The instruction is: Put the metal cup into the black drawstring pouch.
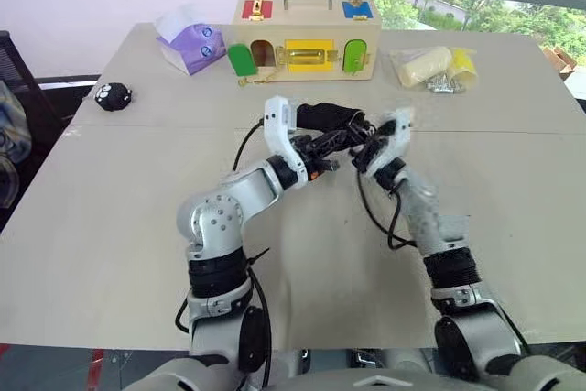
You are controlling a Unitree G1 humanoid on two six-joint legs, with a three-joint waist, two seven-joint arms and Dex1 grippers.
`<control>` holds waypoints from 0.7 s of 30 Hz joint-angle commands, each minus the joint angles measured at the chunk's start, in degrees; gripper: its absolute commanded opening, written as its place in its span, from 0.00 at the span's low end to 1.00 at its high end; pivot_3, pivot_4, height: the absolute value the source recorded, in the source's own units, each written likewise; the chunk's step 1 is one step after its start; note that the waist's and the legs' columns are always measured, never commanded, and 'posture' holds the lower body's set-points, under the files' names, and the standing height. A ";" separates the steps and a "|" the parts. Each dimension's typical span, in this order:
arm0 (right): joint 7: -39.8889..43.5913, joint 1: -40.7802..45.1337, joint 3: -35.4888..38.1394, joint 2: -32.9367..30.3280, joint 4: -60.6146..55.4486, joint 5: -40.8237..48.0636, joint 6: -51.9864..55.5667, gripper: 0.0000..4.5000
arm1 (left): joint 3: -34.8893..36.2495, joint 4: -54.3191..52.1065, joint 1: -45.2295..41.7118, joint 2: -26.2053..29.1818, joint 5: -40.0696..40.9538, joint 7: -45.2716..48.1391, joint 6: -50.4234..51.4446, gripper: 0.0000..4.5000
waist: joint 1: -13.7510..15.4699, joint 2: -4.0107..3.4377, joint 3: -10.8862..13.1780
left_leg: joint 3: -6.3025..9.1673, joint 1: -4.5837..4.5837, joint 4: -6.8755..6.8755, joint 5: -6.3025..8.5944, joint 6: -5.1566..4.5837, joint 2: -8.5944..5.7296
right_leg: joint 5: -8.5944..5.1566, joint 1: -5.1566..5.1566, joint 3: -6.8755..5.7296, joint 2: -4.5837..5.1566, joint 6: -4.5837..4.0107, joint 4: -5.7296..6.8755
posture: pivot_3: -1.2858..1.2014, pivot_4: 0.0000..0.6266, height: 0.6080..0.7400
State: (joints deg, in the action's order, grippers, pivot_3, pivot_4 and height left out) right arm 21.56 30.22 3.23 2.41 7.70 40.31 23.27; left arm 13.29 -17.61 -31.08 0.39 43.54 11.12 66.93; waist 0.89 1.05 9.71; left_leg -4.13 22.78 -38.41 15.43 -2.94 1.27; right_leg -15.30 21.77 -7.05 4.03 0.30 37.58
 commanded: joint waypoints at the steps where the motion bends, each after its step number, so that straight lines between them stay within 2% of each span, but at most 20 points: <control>1: -9.52 3.70 12.33 2.74 -2.28 19.48 9.11 0.01 | -1.13 -3.02 -0.07 -0.14 2.65 0.58 -0.94 0.00 | -0.04 -0.01 0.01 | 0.00 -0.01 0.00 0.01 -0.01 -0.01 | 0.00 0.00 0.00 0.01 0.00 0.03 | 0.52 0.24 1.00; 2: -10.60 4.27 13.56 2.98 -2.00 21.27 9.88 0.01 | -1.23 -3.03 -0.04 -0.15 2.76 0.57 -1.09 0.00 | -0.16 -0.01 0.01 | 0.00 -0.01 -0.01 0.01 -0.02 -0.01 | 0.01 0.00 0.00 0.01 -0.01 0.07 | 0.52 0.24 1.00; 4: -9.71 4.48 12.39 1.36 -2.83 19.40 10.94 0.01 | -1.39 -2.92 0.00 -0.02 3.04 0.46 -1.42 0.00 | -0.23 -0.02 0.01 | -0.01 -0.06 0.00 0.01 -0.02 -0.01 | 0.01 0.03 0.01 -0.01 -0.02 0.17 | 0.52 0.24 1.00; 8: 4.30 1.14 -10.61 -12.81 -5.89 -11.46 -3.73 0.01 | -1.31 -2.32 -0.17 0.27 3.66 0.36 -2.16 0.00 | -0.18 -0.05 0.02 | -0.07 -0.01 0.06 0.02 -0.05 -0.05 | 0.00 0.12 0.07 -0.02 -0.01 0.13 | 0.52 0.24 1.00; 13: 10.64 1.67 -27.29 -24.79 3.27 -40.07 -31.65 0.01 | -1.14 -1.90 -0.56 0.55 4.17 0.30 -2.63 0.00 | -0.28 -0.03 0.02 | -0.15 -0.04 0.09 0.04 -0.08 -0.04 | -0.02 0.15 0.17 -0.09 0.02 0.02 | 0.52 0.24 1.00; 18: 7.88 6.32 -33.93 -29.76 11.69 -58.28 -48.08 0.01 | -0.85 -1.71 -0.74 0.82 4.57 0.33 -2.72 0.00 | -0.28 -0.02 0.04 | -0.14 -0.08 0.03 -0.01 -0.01 -0.01 | -0.02 0.12 0.17 -0.08 0.02 0.08 | 0.52 0.24 1.00; 21: 6.44 8.05 -34.32 -29.19 14.14 -61.92 -51.10 0.01 | -1.05 -1.76 -0.71 0.71 4.65 0.35 -2.79 0.00 | -0.20 0.00 0.04 | -0.11 -0.12 0.00 -0.04 0.04 -0.01 | -0.02 0.07 0.15 -0.07 0.03 0.10 | 0.52 0.24 1.00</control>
State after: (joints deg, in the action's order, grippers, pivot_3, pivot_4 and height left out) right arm 28.57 37.97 -30.07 -27.35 20.91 -19.01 -25.54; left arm 12.55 -17.08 -30.81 1.57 45.29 10.71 65.51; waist 0.68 1.04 9.75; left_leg -4.22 22.63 -38.41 15.38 -2.88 1.26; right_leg -15.32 21.78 -6.91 3.96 0.32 37.68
